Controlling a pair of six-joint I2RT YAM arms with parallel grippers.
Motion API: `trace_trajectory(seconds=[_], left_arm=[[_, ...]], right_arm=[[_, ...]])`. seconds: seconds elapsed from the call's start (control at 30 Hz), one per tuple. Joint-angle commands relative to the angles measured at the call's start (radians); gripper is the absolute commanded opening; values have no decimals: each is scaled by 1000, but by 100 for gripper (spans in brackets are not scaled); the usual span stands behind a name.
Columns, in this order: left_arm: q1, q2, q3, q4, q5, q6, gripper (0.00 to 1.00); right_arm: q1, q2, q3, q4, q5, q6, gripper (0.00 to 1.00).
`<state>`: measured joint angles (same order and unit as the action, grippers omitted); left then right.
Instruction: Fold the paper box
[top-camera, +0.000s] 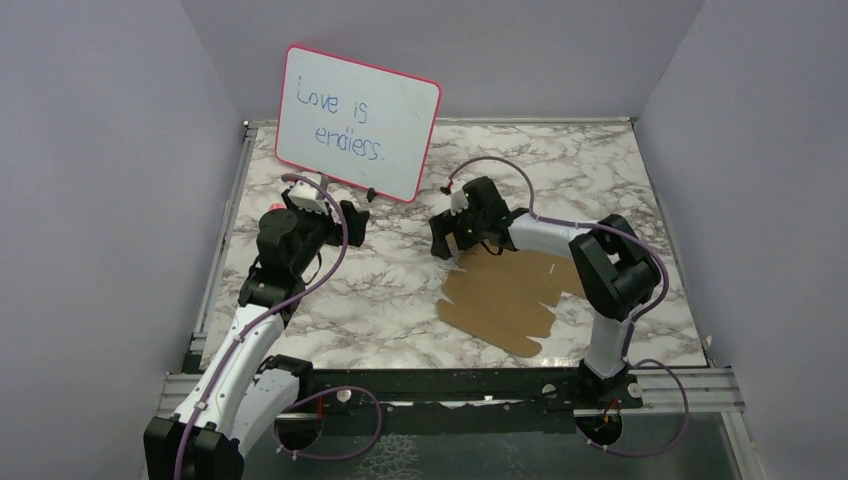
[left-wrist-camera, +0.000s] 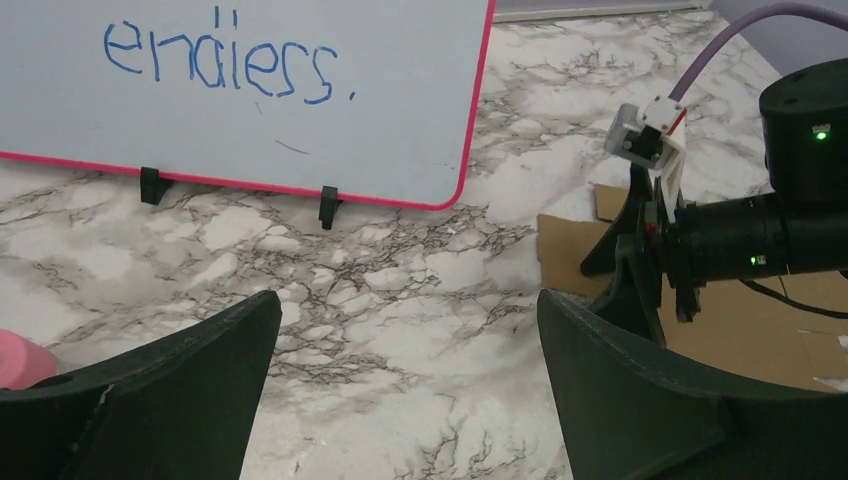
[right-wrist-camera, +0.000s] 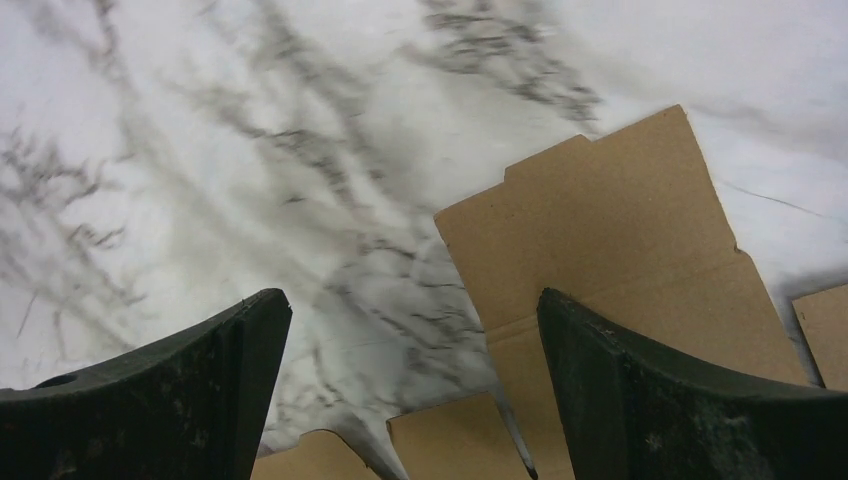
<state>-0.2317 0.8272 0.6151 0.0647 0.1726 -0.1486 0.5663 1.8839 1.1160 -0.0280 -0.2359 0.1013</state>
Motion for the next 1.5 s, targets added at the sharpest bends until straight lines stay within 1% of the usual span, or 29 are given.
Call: trace_trajectory(seconds=[0.0,0.07,0.2,0.3,0.4,0.5,0.7,0.8,0.93,1.03,1.13,1.27,1.47], left_arm=[[-6,4,35,33,46,6,99],[-6,10,36,34,53,4,99],[-7,22,43,22,56,6,99],[-7,31,44,21,57,6,99],[-7,42,48,23,64,-8,99],[-6,61,55,19,60,-59,99],[-16,138,59,27,163,-153,99],[-21,203,67,21,215,-217,99],[-44,328,85,18,292,-293,99],[-92,457,128,1,338,-319,96],[-134,563,162,5,360,-366,90],[-162,655,185,29,349,-409,83],[-167,776,200,84,367,-472,74]], right_arm=[[105,-18,-20,-65,-148,-79,100],[145,-19,-12,-93,-153,-92,100],[158,-80,-14,-116,-169,-86,100],[156,-158,-11,-135,-108,-67,100],[147,-230,-14,-160,0,-56,100],[91,-295,-35,-186,54,-21,100],[-66,-433,-161,-215,109,104,100],[-133,-505,-254,-215,139,162,100],[-186,-583,-359,-205,194,200,100],[-196,-603,-401,-182,226,210,100],[-197,-613,-428,-150,229,218,100],[-197,-622,-451,-113,219,212,100],[-197,-618,-471,-99,193,208,100]])
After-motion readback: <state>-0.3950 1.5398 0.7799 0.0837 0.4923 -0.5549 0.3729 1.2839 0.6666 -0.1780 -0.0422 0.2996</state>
